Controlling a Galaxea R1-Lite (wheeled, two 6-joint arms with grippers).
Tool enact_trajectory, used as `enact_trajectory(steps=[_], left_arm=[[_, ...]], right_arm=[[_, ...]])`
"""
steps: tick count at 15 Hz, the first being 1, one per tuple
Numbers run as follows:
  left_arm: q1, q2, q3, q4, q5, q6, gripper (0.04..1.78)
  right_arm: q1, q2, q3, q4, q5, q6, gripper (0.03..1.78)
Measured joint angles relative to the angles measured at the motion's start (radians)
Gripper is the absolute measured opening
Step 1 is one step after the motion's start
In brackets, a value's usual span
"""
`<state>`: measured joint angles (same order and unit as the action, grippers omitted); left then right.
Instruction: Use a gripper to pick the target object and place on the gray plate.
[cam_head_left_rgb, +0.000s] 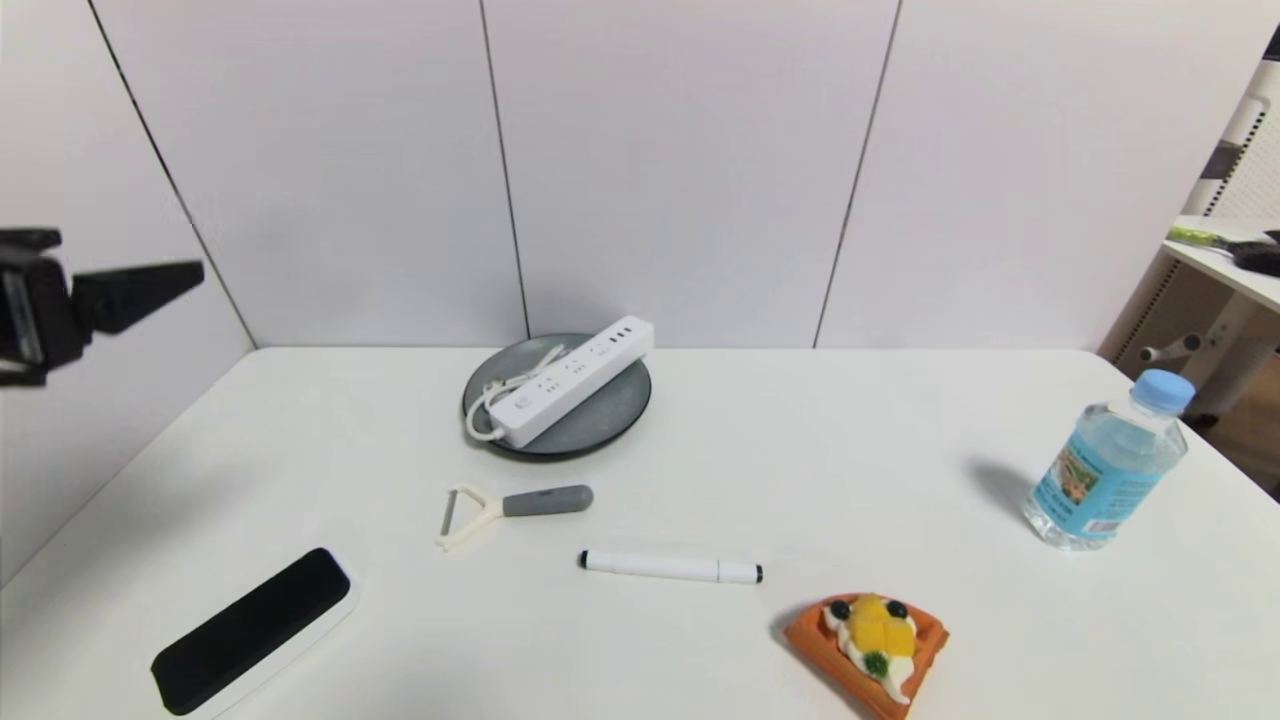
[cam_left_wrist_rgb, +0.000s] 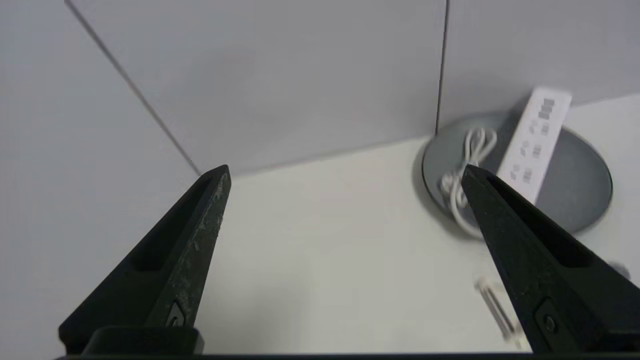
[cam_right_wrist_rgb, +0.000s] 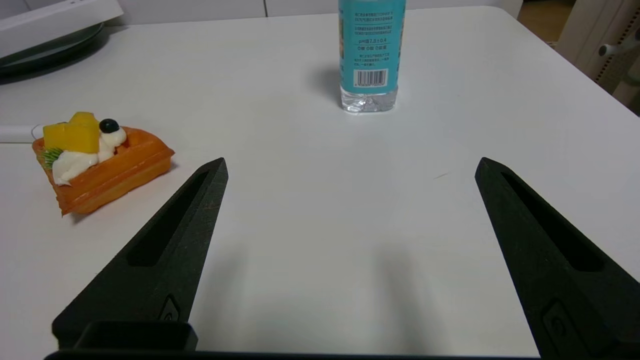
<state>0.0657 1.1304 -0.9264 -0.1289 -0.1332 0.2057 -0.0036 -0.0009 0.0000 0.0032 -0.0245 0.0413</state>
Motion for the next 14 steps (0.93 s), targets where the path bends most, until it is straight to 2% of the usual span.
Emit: enact_trajectory(steps=[3,6,8,11,14], left_arm=[[0.019,-0.241,0.355,-0.012,0.013,-0.034,1.67],[0.027,-0.405,0.621,-0.114,0.036,-0.055,1.68],[0.008,-0.509,0.733,-0.138,0.096,-0.061,1.68],[-0.043,-0.688,0.868,-0.105,0.170,-0.062,1.69],[-0.064,-0.853,0.917,0.017,0.147,-0.076,1.69]], right_arm=[[0.000,0.000,0.000,0.000,0.000,0.000,1.71],[0.001,0.000,0.000,0.000,0.000,0.000,1.71],[0.000,0.000,0.000,-0.001,0.000,0.000,1.71],[0.000,0.000,0.000,0.000,0.000,0.000,1.71],[0.000,0.000,0.000,0.000,0.000,0.000,1.71]])
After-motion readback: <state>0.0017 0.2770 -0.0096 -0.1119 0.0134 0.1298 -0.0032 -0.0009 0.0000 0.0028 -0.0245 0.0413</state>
